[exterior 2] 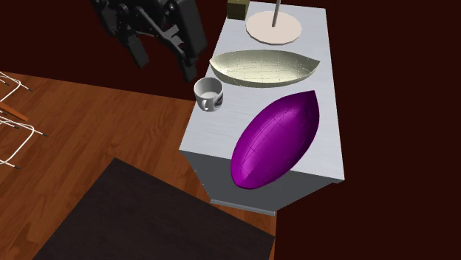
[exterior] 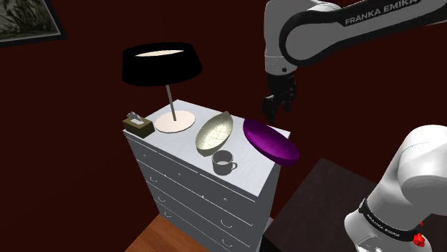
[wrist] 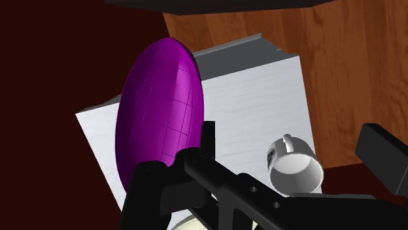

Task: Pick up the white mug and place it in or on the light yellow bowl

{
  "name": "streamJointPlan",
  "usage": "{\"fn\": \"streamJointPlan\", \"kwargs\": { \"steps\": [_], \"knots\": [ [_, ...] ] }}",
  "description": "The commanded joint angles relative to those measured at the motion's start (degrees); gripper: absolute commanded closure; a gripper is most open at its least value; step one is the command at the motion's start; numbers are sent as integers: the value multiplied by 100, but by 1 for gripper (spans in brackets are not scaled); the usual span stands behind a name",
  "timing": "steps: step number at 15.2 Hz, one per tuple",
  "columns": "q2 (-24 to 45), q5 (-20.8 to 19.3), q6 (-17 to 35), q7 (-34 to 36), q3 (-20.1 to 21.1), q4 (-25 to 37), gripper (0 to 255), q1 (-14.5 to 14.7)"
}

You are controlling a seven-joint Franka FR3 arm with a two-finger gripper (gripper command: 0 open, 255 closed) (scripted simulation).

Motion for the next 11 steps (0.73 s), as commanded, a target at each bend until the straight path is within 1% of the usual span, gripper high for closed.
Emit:
{"fn": "streamJointPlan", "kwargs": {
  "steps": [1, 6, 11],
  "knots": [
    [409, 21, 393, 98, 58, 33, 0, 12],
    [1395, 24, 1241, 349, 201, 185, 0, 46],
    [2462, -60, 1964, 618, 321, 538, 0, 81]
  ]
}}
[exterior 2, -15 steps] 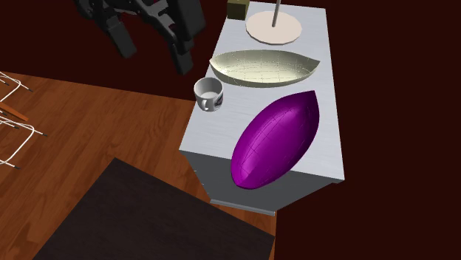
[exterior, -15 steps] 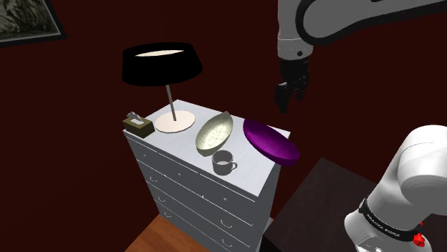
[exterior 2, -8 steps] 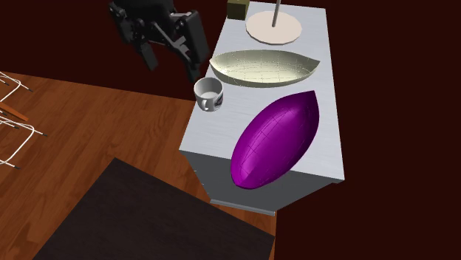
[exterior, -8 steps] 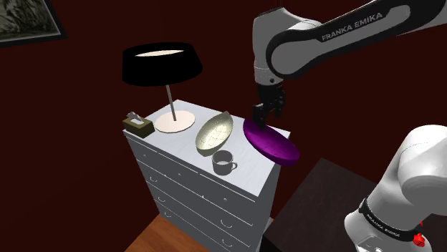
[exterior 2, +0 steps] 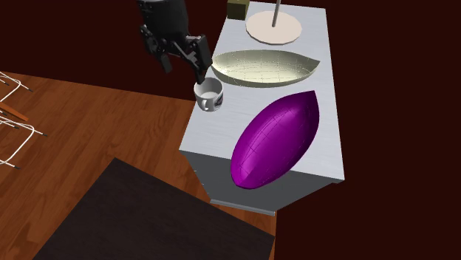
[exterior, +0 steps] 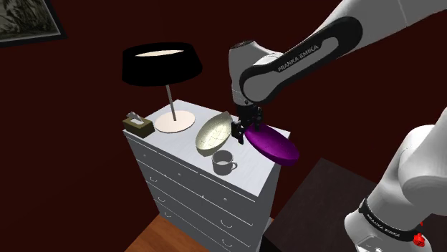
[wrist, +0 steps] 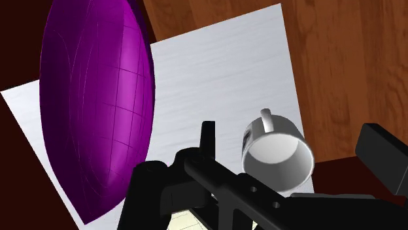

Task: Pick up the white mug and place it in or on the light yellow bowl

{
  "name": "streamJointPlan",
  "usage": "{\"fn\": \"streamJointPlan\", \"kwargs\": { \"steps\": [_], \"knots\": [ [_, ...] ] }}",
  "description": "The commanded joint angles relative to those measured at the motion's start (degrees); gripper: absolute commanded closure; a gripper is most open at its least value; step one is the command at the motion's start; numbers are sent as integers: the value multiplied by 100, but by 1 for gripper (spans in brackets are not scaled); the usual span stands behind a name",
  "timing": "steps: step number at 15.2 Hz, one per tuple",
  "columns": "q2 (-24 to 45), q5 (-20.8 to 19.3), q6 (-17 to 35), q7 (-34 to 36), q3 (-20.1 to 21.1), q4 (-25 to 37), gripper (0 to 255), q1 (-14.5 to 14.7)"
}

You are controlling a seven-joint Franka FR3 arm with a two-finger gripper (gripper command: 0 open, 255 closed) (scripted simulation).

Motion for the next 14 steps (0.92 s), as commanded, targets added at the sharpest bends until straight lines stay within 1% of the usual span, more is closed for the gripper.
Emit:
{"fn": "streamJointPlan", "kwargs": {
  "steps": [1, 8, 14],
  "knots": [
    [418, -49, 292, 91, 28, 139, 0, 8],
    [1969, -299, 985, 476, 82, 1007, 0, 133],
    [3301, -489, 1302, 729, 33, 2038, 0, 324]
  ]
}}
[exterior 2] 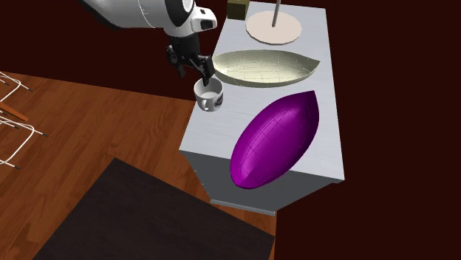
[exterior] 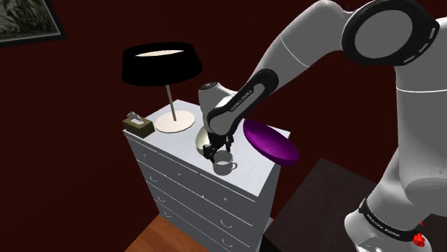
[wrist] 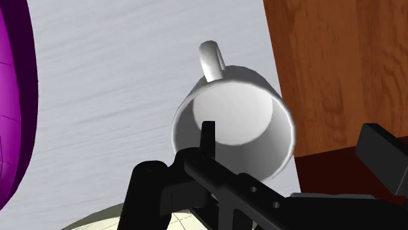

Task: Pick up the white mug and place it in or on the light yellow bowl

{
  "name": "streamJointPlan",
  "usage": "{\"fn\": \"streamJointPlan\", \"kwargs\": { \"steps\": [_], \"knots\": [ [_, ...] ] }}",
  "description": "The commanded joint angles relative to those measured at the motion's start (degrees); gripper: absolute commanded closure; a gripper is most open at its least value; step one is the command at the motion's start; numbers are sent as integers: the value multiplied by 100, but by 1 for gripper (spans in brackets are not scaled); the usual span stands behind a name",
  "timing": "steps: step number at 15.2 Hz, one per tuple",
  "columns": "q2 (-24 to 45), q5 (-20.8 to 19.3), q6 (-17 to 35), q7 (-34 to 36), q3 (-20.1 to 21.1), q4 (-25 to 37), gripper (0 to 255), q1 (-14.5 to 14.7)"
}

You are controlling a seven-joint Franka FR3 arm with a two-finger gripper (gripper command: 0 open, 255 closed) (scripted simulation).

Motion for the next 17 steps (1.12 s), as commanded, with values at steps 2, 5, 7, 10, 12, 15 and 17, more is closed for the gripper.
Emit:
{"fn": "streamJointPlan", "kwargs": {
  "steps": [2, 5, 7, 10, 12, 15, 17],
  "knots": [
    [710, -78, 110, 101, -37, 615, 0, 109],
    [922, -110, 230, 128, -63, 709, 0, 137],
    [1033, -135, 340, 144, -83, 710, 0, 148],
    [1205, -172, 501, 168, -114, 720, 0, 164],
    [1239, -179, 532, 173, -121, 723, 0, 167],
    [1239, -179, 532, 173, -121, 723, 0, 167],
    [1239, -179, 532, 173, -121, 723, 0, 167]
  ]
}}
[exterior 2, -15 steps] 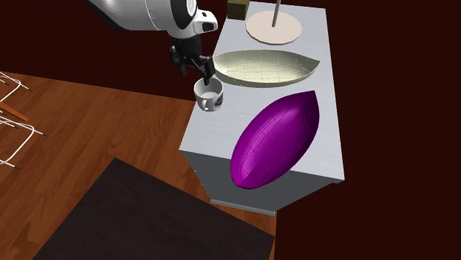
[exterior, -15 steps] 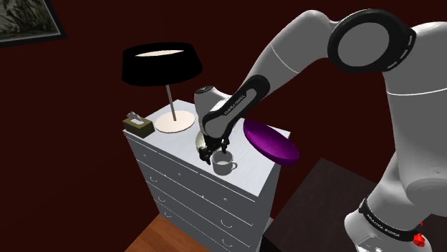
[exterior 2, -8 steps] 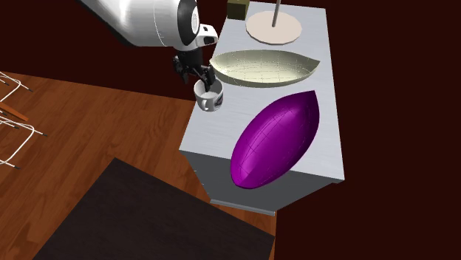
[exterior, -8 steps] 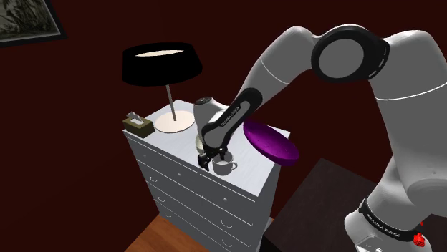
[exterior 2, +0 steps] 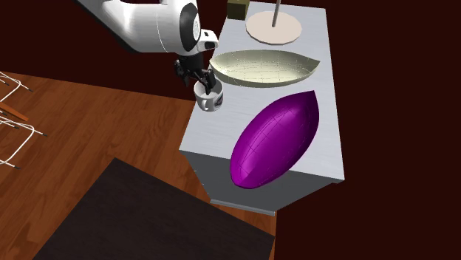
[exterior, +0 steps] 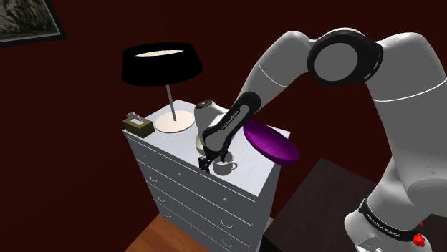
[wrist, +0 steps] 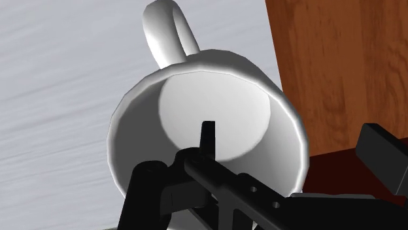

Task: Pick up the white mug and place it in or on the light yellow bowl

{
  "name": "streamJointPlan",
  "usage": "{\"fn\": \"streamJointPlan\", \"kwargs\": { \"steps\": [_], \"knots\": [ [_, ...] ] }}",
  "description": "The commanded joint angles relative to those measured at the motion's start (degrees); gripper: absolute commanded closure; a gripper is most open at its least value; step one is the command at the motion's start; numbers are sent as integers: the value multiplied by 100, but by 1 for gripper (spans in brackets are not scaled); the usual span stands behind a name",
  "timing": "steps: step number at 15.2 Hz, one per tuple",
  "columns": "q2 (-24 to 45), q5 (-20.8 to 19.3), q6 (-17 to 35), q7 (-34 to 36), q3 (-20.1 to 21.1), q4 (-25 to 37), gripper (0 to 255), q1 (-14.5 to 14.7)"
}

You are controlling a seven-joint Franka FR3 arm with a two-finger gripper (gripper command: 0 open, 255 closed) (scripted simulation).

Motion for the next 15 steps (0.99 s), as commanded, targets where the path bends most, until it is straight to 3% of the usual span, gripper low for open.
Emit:
{"fn": "streamJointPlan", "kwargs": {
  "steps": [1, 2, 15],
  "knots": [
    [0, 0, 0, 0, 0, 0, 0, 0],
    [0, 0, 0, 0, 0, 0, 255, 0],
    [-250, 49, -198, -36, 42, -51, 255, -30]
  ]
}}
